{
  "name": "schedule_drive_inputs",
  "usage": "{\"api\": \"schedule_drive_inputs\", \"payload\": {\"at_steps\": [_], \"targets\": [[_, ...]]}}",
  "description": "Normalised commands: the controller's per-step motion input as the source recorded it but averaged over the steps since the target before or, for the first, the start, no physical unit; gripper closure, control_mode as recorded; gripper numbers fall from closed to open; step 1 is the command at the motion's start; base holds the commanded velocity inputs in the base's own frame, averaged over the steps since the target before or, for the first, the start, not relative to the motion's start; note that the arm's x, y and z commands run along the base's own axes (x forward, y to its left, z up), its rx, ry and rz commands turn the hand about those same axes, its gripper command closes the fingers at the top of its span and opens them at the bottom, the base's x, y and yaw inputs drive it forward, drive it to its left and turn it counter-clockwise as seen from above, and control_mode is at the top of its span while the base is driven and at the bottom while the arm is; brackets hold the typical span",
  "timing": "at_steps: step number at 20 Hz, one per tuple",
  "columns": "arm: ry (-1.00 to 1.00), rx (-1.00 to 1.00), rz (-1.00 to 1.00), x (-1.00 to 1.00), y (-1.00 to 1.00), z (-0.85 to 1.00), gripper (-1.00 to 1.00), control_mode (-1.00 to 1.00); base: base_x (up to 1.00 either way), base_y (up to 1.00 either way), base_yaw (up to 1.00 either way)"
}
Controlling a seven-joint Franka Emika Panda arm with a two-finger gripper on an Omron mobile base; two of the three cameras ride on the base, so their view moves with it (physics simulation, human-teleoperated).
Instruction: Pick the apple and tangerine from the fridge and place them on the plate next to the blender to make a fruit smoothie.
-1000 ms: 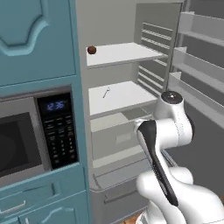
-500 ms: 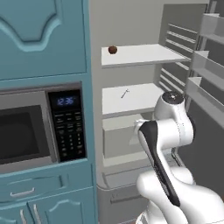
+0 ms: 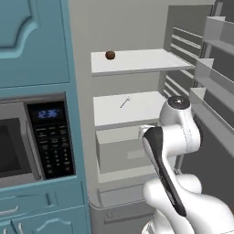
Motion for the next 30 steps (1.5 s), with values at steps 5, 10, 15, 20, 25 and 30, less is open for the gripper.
{"api": "schedule_drive_inputs", "payload": {"at_steps": [5,10,15,20,25,30], "targets": [[0.00,0.00,0.00,0.00,0.00,0.00,-1.00,1.00,0.87,-0.06,0.04],[-0.27,-0.14,0.17,0.15,0.00,0.76,-1.00,-1.00,0.00,0.00,0.00],[-0.47,-0.20,0.28,-0.16,-0.01,1.00,-1.00,-1.00,0.00,0.00,0.00],[-0.29,-0.12,0.25,0.00,0.00,1.00,-1.00,-1.00,0.00,0.00,0.00],[-0.02,-0.05,0.24,0.00,0.00,1.00,-1.00,-1.00,0.00,0.00,0.00],[0.04,0.00,0.14,0.03,0.00,0.86,-1.00,-1.00,0.00,0.00,0.00]]}}
